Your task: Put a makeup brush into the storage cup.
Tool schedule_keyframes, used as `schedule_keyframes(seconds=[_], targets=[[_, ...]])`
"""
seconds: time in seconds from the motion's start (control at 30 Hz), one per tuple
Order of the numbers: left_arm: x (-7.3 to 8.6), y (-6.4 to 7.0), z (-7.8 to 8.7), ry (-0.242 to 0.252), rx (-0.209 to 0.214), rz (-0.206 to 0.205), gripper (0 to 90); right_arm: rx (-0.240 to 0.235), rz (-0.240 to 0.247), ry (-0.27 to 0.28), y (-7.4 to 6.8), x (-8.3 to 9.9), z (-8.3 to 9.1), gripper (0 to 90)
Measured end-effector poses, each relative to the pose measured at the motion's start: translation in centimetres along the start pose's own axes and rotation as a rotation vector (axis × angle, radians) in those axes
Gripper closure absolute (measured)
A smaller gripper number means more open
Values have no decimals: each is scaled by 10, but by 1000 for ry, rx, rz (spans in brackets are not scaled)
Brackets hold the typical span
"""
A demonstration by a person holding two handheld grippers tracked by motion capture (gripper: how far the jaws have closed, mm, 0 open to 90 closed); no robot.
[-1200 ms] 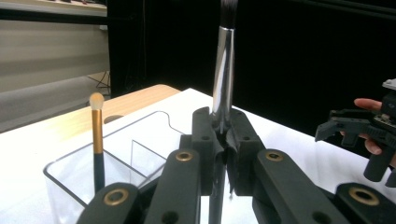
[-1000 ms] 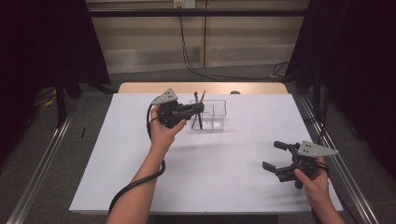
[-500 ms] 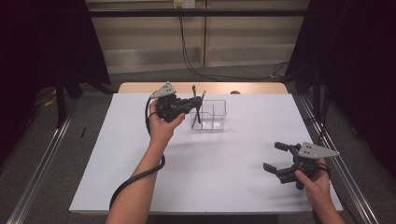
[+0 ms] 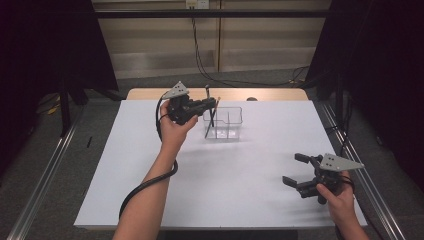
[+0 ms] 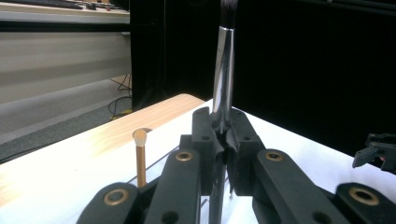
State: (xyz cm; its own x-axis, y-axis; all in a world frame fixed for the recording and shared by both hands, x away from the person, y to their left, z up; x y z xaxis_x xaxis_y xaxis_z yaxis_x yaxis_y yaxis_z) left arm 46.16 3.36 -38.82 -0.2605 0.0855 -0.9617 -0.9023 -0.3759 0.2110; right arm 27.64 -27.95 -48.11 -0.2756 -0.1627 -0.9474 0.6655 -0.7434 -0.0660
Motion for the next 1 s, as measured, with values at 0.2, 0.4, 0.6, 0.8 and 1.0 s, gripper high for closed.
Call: schedule_keyframes(seconds=[0.2, 0.4, 0.6, 0.8, 1.0], targets=[[-5, -3, -1, 2, -11, -1, 834, 5, -2, 8, 1, -1, 2, 27], [-9, -6, -4, 7, -22, 0, 834, 2, -2, 7, 1, 0, 2, 27], [-12, -10, -6, 5, -38, 5, 834, 4, -5, 13, 2, -1, 2, 27], [-12, -14, -7, 1, -49, 6, 834, 6, -4, 17, 3, -1, 3, 27], [-15, -19, -8, 7, -72, 10, 834, 3, 1, 18, 1, -1, 2, 27]])
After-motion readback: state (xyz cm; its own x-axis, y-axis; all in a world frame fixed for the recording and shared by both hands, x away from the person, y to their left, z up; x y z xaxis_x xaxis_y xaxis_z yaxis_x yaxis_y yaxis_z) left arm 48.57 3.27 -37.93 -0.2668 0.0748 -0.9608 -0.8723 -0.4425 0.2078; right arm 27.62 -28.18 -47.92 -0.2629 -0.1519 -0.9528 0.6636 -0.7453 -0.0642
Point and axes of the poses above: each handheld gripper's, and its own axes: z roughly backward along the jaws, x roughly out of its underside, y roughly to its right, the point moved 6 cm from there along -z, roughly forward along the jaws, and after that the axes turned 6 degrees about x, right-handed, at the moved point
